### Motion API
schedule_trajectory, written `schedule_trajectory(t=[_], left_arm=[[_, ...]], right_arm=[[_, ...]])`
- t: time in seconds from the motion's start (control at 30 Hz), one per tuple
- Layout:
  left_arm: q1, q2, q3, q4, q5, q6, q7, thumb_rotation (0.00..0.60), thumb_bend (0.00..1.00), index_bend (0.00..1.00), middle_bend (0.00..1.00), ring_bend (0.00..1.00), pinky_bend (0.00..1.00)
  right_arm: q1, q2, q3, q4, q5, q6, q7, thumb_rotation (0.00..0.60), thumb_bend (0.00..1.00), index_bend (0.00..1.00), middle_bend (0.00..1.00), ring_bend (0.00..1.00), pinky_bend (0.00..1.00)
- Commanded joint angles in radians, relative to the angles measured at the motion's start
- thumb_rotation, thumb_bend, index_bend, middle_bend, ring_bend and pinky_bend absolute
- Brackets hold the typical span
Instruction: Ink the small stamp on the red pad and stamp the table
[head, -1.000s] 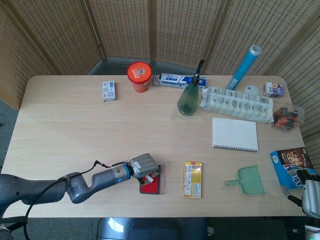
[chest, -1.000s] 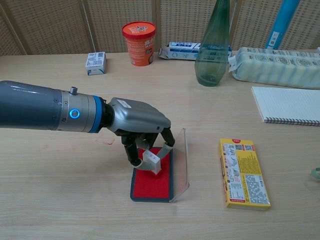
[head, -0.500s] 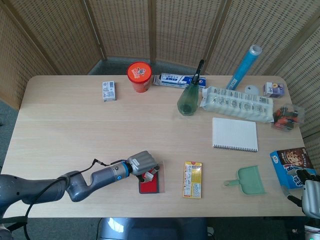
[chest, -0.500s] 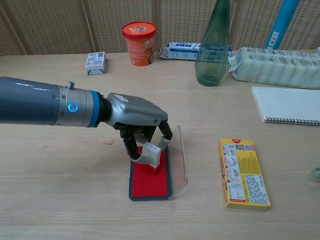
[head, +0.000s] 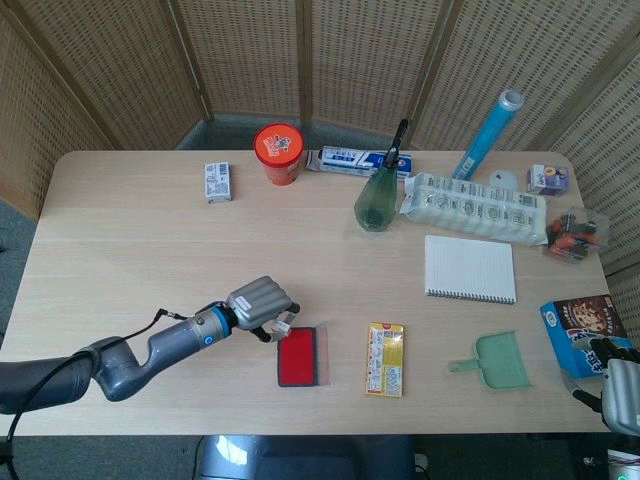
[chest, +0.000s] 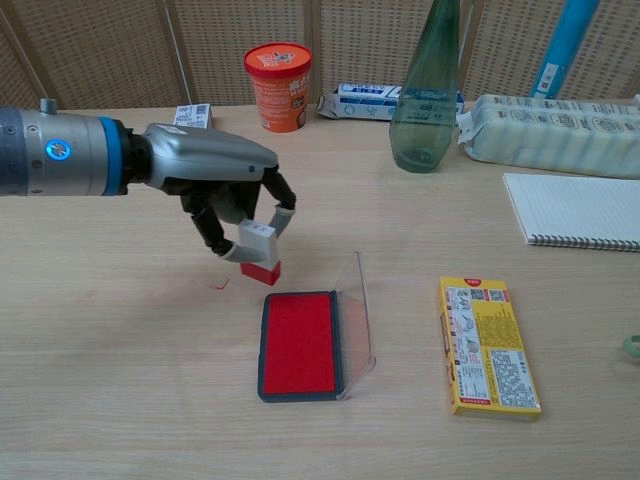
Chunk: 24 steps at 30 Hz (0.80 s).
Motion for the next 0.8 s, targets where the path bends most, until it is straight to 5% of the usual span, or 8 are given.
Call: schedule_trajectory(t=[0.03,0.8], left_arm=[[0.023,0.014,0.015,0.024,-0.019,0.006,-0.014,0.571,0.36,0.64,1.0,1.0,0.93],[0.128,-0.073,0.053,0.302,-0.05,-0.003,-0.124,0.562,0.34,0.64,1.0,1.0,0.93]], right_arm=[[0.003,-0.003,0.0,0.003,0.001,-0.005,0.001,0.592,0.26,0.44,0.44,0.47,0.37],[0.03,-0.027,0.004,0.013,0.009,-0.043,-0.021,0.59,0.26,0.44,0.44,0.47,0.37]])
